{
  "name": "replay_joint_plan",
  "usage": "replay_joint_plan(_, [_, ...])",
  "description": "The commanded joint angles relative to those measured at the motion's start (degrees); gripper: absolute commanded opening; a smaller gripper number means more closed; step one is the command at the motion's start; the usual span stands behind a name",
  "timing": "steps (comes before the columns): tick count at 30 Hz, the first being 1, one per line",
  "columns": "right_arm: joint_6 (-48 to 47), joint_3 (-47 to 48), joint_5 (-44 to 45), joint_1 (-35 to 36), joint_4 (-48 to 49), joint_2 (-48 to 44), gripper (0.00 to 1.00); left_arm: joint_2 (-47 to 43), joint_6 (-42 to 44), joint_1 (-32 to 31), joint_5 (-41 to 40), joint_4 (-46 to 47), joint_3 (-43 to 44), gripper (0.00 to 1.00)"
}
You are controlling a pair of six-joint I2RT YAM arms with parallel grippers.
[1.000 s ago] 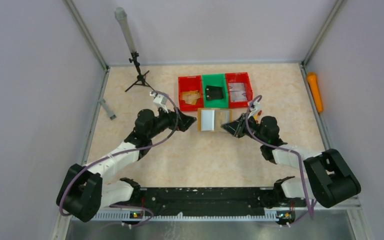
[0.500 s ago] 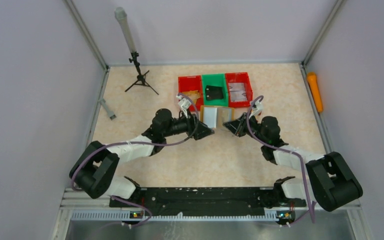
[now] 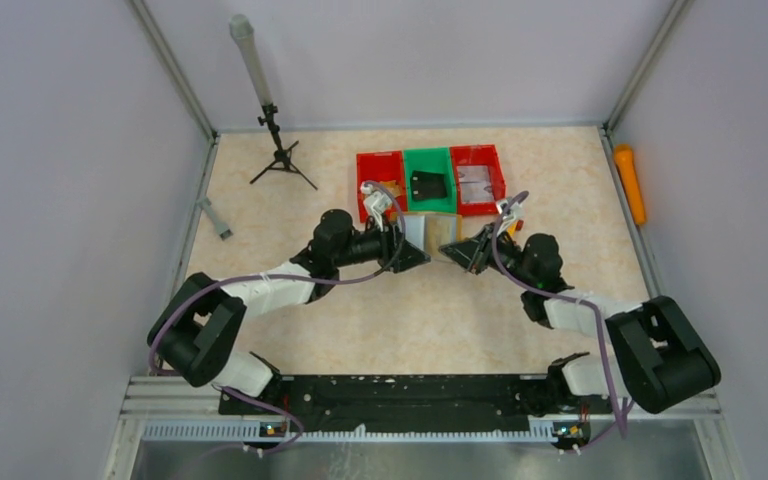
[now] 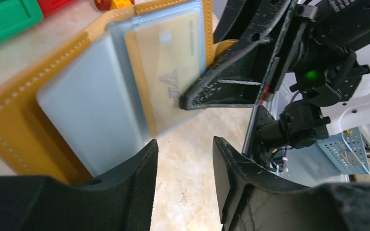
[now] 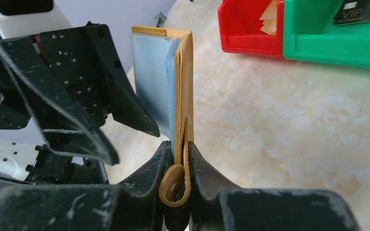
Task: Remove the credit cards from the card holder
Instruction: Remove the credit card from the card holder.
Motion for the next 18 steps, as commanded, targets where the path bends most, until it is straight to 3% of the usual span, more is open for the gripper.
replay_joint_plan(1, [3.56,0.33,-5.85,0.09,11.23,3.08,0.0,0.23,1.47,0.18,-2.89,-0.86,2.05,0.47])
replay_joint_plan(5, [6.42,0.22,-8.18,0.09,16.26,5.8,0.0,-0.49,2.08,0.52,-4.23,-1.17,1.64,0.46])
replay_joint_plan(18, [7.28,-0.12,-9.53,0.08,19.14,6.11,0.03,0.13,-1.36,3.34,-0.93,1.76,0.64,0.48])
